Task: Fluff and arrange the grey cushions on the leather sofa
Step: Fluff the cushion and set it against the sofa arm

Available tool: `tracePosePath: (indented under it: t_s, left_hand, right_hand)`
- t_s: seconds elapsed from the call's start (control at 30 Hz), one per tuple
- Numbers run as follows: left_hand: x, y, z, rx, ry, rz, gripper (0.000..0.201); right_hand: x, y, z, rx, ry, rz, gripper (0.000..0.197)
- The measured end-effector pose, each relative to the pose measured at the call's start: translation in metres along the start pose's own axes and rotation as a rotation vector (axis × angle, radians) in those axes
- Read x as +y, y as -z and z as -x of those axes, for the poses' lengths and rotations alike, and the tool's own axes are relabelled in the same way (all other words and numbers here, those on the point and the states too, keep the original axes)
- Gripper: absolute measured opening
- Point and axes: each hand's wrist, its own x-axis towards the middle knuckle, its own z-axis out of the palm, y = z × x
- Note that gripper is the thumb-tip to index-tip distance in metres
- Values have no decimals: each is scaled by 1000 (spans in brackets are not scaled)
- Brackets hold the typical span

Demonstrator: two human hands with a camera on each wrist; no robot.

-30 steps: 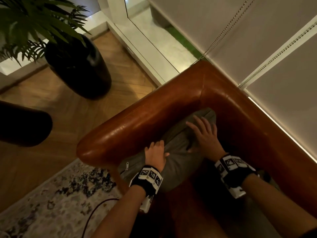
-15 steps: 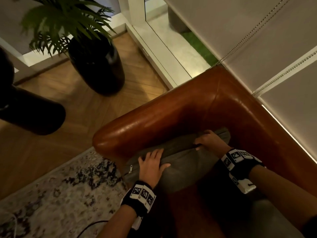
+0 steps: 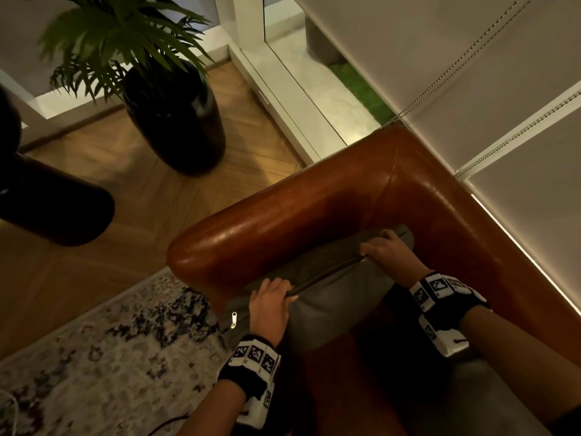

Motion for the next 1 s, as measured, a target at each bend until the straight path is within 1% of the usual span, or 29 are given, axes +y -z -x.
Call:
tracePosePath:
  t_s: [0.03,0.07,0.13,0.2,0.27,0.33,0.37,0.43,0.47,0.53,0.57,0.63,0.67,0.7,0.73,0.77,0.8,0.83,0.87,0.9,0.93,0.97,1.0]
  left_hand:
    - [-3,1,0,-2,-6,-13,10]
    - [-4,1,0,-6,-20,-34,11]
    - [-3,3,2,-5,-51,-66,9]
    - [0,2,6,26,-63,-68,17]
    - [1,-2,8,42,-60,-85,21]
    - [4,-6,6,-12,-38,-94,13]
    - [7,-8,5,-72,-28,-102,13]
    - [13,-10,2,-107,-50,-109,21]
    - [15,-9,1,-103,-55,-108,23]
    - [15,-8,1,-104,-50,-128,24]
    - [13,-8,1,-109,-40,-141,24]
    - [15,-9,1,-129,-1,-146,25]
    - [18,-10,0,-143,9,-133,29]
    - [22,-10,-1,-159,10,-111,31]
    - [26,-11,-3,-180,4,-91,33]
    - [29,-12,-6,-205,-4,-77,35]
    - [30,-12,-8,-230,-7,-67,36]
    - [30,-11,-11,-251,-4,-53,37]
    - [29,-8,-12,-262,1,-37,35]
    - [28,-6,-12,-257,0,-31,33]
    - [27,-3,-10,-238,-11,-37,32]
    - [26,-2,-9,-207,-20,-48,33]
    - [24,-2,-8,-180,-17,-57,35]
  right_hand:
    - [0,-2,1,2,14,19,17]
    - [-1,-1,2,1,20,26,15]
    - [0,-2,6,13,53,40,3]
    - [4,1,11,18,46,34,16]
    - [4,7,14,1,25,22,23]
    - [1,5,14,-89,-9,13,23]
    - [0,4,14,-129,-29,16,21]
    - [5,-5,15,-129,-48,4,23]
    - [9,-7,14,-136,-42,19,30]
    - [11,-9,13,-145,-12,82,50]
    - [9,-7,12,-143,-5,100,54]
    - [1,-5,11,-208,-11,40,55]
    - [-2,-6,10,-296,-28,1,67]
    - [-7,-7,9,-402,-38,-24,86]
    - [-13,-8,6,-468,-18,-8,104]
    - [-20,-11,0,-496,17,26,114]
    - [-27,-15,-7,-518,43,46,116]
    - [-32,-17,-14,-557,54,59,110]
    - [-37,-14,-22,-608,46,71,96]
    - [-42,-8,-28,-633,29,87,77]
    - [-45,-3,-34,-609,26,118,58]
    - [-47,0,-38,-572,42,147,46]
    - [-48,3,-40,-545,68,162,40]
